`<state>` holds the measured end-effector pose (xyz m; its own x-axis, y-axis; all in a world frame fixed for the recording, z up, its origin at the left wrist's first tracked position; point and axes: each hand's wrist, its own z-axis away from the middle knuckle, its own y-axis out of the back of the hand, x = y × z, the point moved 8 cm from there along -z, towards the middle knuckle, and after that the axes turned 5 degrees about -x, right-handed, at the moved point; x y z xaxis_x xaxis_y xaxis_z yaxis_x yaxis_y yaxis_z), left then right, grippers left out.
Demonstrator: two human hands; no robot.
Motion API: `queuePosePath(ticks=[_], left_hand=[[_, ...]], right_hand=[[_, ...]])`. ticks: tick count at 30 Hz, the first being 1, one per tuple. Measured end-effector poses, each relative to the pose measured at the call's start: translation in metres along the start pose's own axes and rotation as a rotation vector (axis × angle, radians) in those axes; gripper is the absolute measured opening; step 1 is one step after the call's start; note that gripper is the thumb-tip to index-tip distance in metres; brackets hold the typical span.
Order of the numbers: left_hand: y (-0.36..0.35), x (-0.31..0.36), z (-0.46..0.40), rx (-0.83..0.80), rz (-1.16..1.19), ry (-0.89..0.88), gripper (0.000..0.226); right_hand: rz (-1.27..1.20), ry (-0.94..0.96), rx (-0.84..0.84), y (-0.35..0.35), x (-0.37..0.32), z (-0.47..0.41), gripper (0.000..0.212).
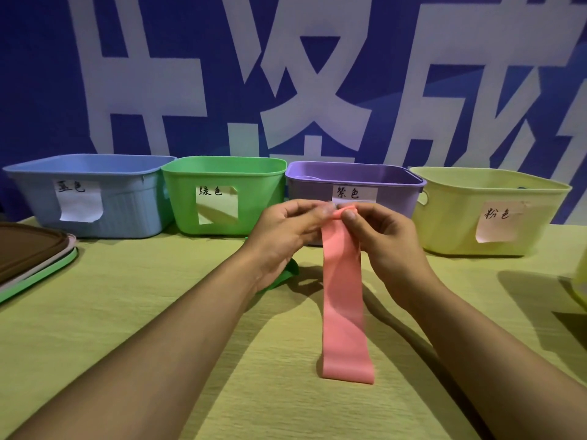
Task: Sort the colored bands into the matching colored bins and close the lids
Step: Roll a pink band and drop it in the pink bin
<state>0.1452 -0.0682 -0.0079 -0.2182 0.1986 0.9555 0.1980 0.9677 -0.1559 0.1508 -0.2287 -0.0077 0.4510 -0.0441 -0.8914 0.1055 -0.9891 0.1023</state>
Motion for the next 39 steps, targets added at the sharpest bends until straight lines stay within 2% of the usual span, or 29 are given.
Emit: queuePosePath(ticks=[3, 8, 19, 24, 26, 30, 35, 39], left_hand=[[0.001, -0.008, -0.001, 0.029, -0.065, 0.068, 0.041], [0.002, -0.013, 0.001, 0.067, -0.143, 0.1, 0.048], [0.005, -0.008, 0.001, 0.081, -0.211, 0.028, 0.035], [0.006, -0.008, 0.0, 0.07, -0.209, 0.016, 0.028], [0.005, -0.007, 0.001, 0.051, -0.219, 0.01, 0.027], [-0.001, -0.006, 0.002, 0.007, -0.247, -0.01, 0.021], [0.0, -0.006, 0.001, 0.008, -0.241, -0.016, 0.02], [0.003, -0.006, 0.0, 0.011, -0.219, -0.029, 0.02]], right_hand=[[0.022, 0.013, -0.002, 0.0, -0.002, 0.0, 0.02], [0.076, 0.042, -0.023, -0.003, -0.004, 0.001, 0.022], [0.089, 0.051, -0.065, -0.006, -0.004, 0.001, 0.026], [0.046, -0.049, -0.074, -0.007, 0.006, 0.0, 0.033], [-0.008, -0.1, -0.063, -0.006, 0.009, 0.0, 0.028], [0.1, -0.131, -0.052, -0.005, 0.009, 0.001, 0.04], [0.144, -0.091, -0.008, -0.003, 0.006, 0.0, 0.04], [0.128, -0.08, -0.035, -0.004, 0.006, 0.001, 0.031]])
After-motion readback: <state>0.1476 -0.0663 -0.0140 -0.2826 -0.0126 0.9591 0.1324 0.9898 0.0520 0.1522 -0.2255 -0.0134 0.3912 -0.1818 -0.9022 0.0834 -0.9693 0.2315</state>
